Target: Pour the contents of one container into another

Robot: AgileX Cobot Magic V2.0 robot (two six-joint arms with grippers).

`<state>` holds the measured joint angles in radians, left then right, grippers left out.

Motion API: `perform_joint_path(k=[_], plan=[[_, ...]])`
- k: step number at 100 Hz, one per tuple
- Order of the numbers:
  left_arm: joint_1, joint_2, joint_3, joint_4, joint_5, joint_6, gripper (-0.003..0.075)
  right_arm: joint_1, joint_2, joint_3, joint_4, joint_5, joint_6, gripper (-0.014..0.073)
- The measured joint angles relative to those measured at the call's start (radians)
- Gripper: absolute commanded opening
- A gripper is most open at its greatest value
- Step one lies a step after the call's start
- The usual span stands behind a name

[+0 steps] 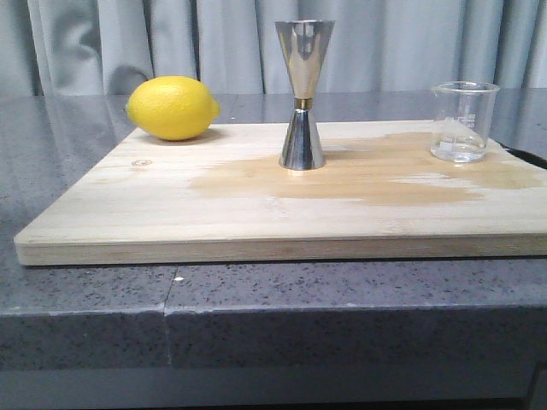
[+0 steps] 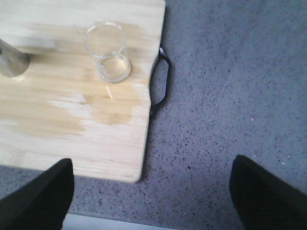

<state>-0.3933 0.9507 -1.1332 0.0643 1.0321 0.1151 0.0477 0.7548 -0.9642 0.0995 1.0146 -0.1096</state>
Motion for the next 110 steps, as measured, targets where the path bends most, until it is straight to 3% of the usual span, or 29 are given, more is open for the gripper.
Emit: perform_joint_path(k=[18, 43, 53, 67, 79, 90, 98, 110], plan=[[0.000, -0.166, 0.176, 0.074, -0.096, -0.193, 0.0420, 0.000, -0.126, 0.076, 0.000, -0.084, 0.012, 0.0591], [0.000, -0.307, 0.353, 0.079, -0.239, -0.244, 0.0411, 0.000, -0.237, 0.153, -0.002, -0.170, 0.015, 0.0576], [0.000, -0.312, 0.371, 0.080, -0.254, -0.246, 0.0330, 0.000, -0.244, 0.155, -0.002, -0.173, 0.017, 0.0454], [0.000, -0.312, 0.377, 0.080, -0.277, -0.246, 0.0177, 0.000, -0.244, 0.155, -0.002, -0.178, 0.017, 0.0206], [0.000, -0.312, 0.379, 0.076, -0.288, -0.246, 0.0067, 0.000, -0.244, 0.155, -0.002, -0.178, 0.017, 0.0066], [0.000, -0.312, 0.379, 0.076, -0.291, -0.246, -0.0019, 0.000, -0.244, 0.156, -0.002, -0.178, 0.017, -0.0023], [0.000, -0.312, 0.379, 0.076, -0.291, -0.246, -0.0019, 0.000, -0.244, 0.156, -0.002, -0.178, 0.017, -0.0076], [0.000, -0.312, 0.379, 0.076, -0.291, -0.246, -0.0019, 0.000, -0.244, 0.156, -0.002, -0.178, 0.019, -0.0075]])
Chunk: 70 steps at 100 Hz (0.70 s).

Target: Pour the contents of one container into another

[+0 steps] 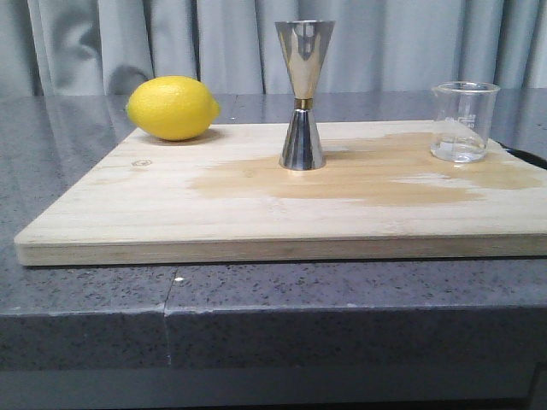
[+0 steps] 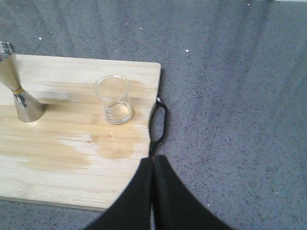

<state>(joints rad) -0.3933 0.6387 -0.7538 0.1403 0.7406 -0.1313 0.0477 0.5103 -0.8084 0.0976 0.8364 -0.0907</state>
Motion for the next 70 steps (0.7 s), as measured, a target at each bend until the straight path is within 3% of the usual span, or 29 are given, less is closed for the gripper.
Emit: perform_joint_path(k=[59, 70], plan=[[0.000, 0.000, 0.002, -0.003, -0.002, 0.000, -0.0019, 0.000, 0.000, 0.000, 0.000, -0.001, 0.000, -0.0075], [0.039, -0.042, 0.024, -0.024, -0.027, 0.014, -0.0019, 0.000, 0.000, 0.000, 0.000, -0.001, 0.000, -0.0075]])
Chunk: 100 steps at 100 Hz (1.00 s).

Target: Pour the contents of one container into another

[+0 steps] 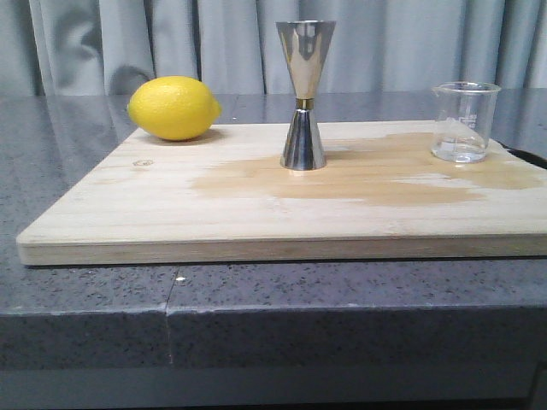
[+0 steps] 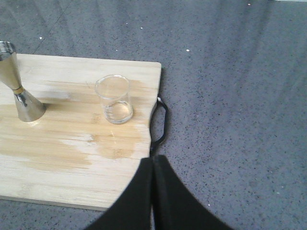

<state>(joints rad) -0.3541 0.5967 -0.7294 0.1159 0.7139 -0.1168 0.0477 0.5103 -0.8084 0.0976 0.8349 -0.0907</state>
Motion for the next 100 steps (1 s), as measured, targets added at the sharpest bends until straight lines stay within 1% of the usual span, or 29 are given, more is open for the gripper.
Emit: perform_joint_path(k=[9, 17, 23, 34, 42, 53, 67, 72, 80, 100], plan=[[0.080, -0.080, 0.062, -0.071, -0.064, 0.072, -0.0019, 0.000, 0.000, 0.000, 0.000, 0.000, 0.000, -0.0075], [0.161, -0.162, 0.144, -0.160, -0.160, 0.177, -0.0019, 0.000, 0.000, 0.000, 0.000, 0.000, 0.000, -0.0075], [0.224, -0.232, 0.234, -0.196, -0.236, 0.214, -0.0019, 0.000, 0.000, 0.002, 0.000, 0.000, 0.000, -0.0075], [0.282, -0.354, 0.381, -0.213, -0.351, 0.233, -0.0019, -0.002, 0.000, 0.002, 0.000, 0.000, 0.000, -0.0075], [0.294, -0.447, 0.485, -0.214, -0.425, 0.237, -0.0019, -0.002, 0.000, 0.002, 0.000, 0.000, 0.000, -0.0075], [0.298, -0.545, 0.613, -0.216, -0.495, 0.240, -0.0019, -0.002, 0.000, 0.002, 0.000, 0.000, 0.000, -0.0075], [0.298, -0.601, 0.727, -0.216, -0.561, 0.240, -0.0019, -0.002, 0.000, 0.002, 0.000, 0.000, 0.000, -0.0075], [0.298, -0.601, 0.733, -0.216, -0.566, 0.240, -0.0019, -0.002, 0.000, 0.002, 0.000, 0.000, 0.000, -0.0075], [0.298, -0.601, 0.733, -0.216, -0.625, 0.240, -0.0019, -0.002, 0.000, 0.002, 0.000, 0.000, 0.000, -0.0075], [0.298, -0.601, 0.733, -0.161, -0.667, 0.236, -0.0019, -0.002, 0.000, 0.002, 0.000, 0.000, 0.000, -0.0075]])
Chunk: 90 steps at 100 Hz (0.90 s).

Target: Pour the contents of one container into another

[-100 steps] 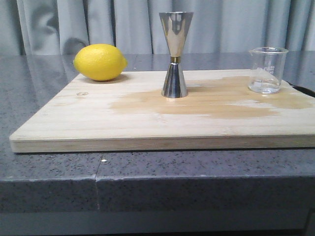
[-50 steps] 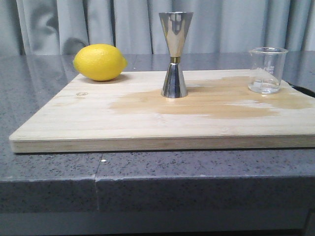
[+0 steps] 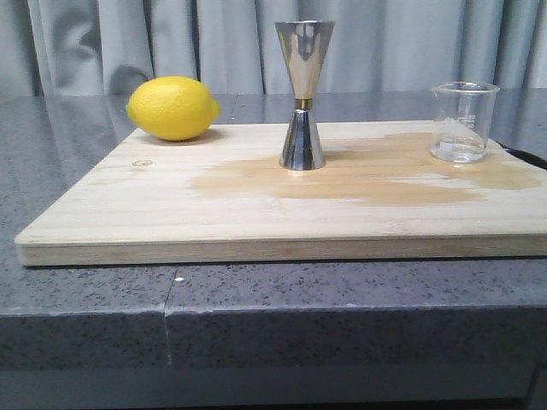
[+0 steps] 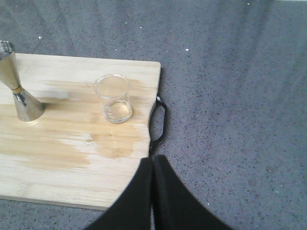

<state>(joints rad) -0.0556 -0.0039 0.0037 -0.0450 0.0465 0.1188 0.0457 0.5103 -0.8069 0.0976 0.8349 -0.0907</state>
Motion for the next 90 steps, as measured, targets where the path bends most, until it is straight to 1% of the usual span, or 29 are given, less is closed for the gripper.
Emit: perform_joint_path(k=[90], plan=[[0.000, 0.000, 0.000, 0.019, -0.007, -0.013, -0.0019, 0.000, 0.000, 0.001, 0.000, 0.000, 0.000, -0.0075]])
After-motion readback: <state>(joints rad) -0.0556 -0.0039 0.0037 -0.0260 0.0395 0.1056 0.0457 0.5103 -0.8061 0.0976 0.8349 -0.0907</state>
